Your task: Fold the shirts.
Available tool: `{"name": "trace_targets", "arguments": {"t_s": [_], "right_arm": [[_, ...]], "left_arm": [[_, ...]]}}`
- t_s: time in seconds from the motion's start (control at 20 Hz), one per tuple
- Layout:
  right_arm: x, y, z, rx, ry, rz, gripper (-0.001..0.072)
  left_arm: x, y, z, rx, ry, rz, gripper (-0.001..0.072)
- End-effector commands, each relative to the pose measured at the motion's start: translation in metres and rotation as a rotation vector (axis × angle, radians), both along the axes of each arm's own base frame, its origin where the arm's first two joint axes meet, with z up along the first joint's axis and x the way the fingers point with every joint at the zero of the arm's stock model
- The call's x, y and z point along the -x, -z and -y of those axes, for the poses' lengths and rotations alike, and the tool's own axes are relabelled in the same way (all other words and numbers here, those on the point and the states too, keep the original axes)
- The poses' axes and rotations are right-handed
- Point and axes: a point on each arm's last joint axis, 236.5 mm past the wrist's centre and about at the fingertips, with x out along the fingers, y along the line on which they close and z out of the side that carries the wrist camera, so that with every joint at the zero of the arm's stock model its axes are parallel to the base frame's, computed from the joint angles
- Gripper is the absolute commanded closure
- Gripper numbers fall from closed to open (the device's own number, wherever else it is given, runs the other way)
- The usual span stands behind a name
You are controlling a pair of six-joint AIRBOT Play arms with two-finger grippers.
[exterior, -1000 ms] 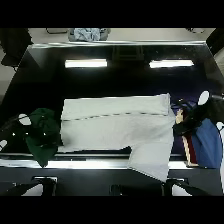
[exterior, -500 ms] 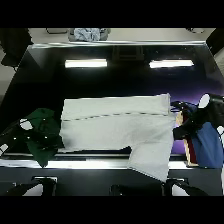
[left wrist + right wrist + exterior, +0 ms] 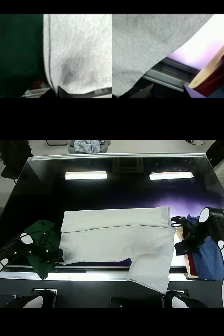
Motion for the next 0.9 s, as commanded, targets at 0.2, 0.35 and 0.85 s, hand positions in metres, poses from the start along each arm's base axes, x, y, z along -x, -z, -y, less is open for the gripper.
{"name": "trace_targets", "arguments": {"t_s": [0.2,0.35,0.85], "right_arm": [[0.040,0.040,-0.022,-0.229,0.231,0.009,0.0277],[0.048,0.061,-0.031,-0.246,0.261,0.011,0.0278],[0.036,0.090,-0.047,-0.275,0.393,0.072,0.0411]], "left_arm": [[-0.005,0.003,-0.004,-0.016,0.014,0.032,0.0672],[-0.006,0.003,-0.004,-0.017,0.013,0.035,0.0672],[-0.012,0.001,-0.005,-0.025,0.008,0.067,0.0672]]}}
